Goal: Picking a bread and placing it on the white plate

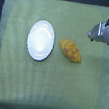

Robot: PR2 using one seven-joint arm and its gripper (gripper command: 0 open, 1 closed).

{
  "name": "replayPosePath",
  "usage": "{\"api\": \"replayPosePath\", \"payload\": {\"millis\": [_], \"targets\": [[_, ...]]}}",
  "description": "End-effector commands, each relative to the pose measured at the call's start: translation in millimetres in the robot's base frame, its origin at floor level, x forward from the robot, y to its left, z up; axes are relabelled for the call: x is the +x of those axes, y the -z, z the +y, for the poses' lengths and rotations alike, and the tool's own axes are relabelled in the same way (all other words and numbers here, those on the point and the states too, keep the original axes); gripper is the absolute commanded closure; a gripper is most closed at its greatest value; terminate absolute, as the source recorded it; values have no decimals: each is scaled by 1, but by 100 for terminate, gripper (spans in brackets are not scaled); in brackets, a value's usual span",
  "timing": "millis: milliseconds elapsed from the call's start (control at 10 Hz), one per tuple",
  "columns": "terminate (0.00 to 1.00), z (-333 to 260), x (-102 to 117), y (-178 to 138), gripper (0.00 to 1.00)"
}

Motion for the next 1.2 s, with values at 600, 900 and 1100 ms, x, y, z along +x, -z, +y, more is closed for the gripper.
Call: {"api": "replayPosePath", "payload": {"millis": [600,900,1100], "targets": [[0,38,5,27,0],[0,61,13,43,0],[0,90,14,55,0]]}}
